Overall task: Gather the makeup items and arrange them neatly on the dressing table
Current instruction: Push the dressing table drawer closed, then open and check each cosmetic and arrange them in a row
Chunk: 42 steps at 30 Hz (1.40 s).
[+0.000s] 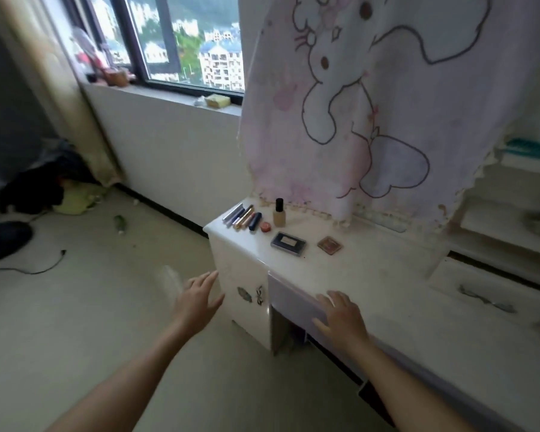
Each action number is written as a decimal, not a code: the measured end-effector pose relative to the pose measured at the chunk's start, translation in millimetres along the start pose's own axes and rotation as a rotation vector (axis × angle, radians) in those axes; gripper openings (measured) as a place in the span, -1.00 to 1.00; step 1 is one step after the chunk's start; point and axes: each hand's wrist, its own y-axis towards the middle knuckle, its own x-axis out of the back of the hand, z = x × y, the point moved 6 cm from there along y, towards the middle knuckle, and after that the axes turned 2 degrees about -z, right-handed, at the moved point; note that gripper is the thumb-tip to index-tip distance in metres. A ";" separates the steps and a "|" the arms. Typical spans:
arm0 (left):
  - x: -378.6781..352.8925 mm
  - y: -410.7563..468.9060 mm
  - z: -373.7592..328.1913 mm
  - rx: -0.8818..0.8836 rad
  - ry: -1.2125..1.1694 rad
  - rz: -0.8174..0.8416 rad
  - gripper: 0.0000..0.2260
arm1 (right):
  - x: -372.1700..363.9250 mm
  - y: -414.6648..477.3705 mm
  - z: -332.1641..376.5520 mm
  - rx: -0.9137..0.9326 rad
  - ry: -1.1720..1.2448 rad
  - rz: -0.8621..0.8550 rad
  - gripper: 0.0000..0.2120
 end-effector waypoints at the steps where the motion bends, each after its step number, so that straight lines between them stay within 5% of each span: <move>1: 11.2 -4.6 7.3 0.014 0.004 -0.034 -0.52 | 7.8 5.7 16.5 0.053 -0.002 -0.029 -0.44; 10: 92.7 -52.6 88.4 0.169 0.032 -0.213 -0.47 | 47.6 36.3 147.5 0.379 0.009 -0.254 -0.58; 16: 122.6 -70.9 149.5 0.219 0.035 -0.238 -0.21 | 43.4 44.6 224.5 0.457 -0.099 -0.286 -0.64; 21: 142.8 -58.4 192.1 0.187 0.020 -0.179 -0.45 | 34.6 56.2 273.7 0.392 -0.052 -0.251 -0.58; 27: 158.1 -14.7 217.7 0.060 0.011 -0.118 -0.22 | 24.9 74.9 306.2 0.287 -0.013 -0.329 -0.63; 31: 149.5 19.3 223.7 -0.017 0.009 -0.078 -0.56 | 22.9 89.4 304.8 0.192 -0.038 -0.323 -0.64; 42: 111.6 147.0 207.9 -0.019 -0.071 -0.019 -0.61 | 47.1 195.0 280.3 0.131 -0.111 -0.393 -0.74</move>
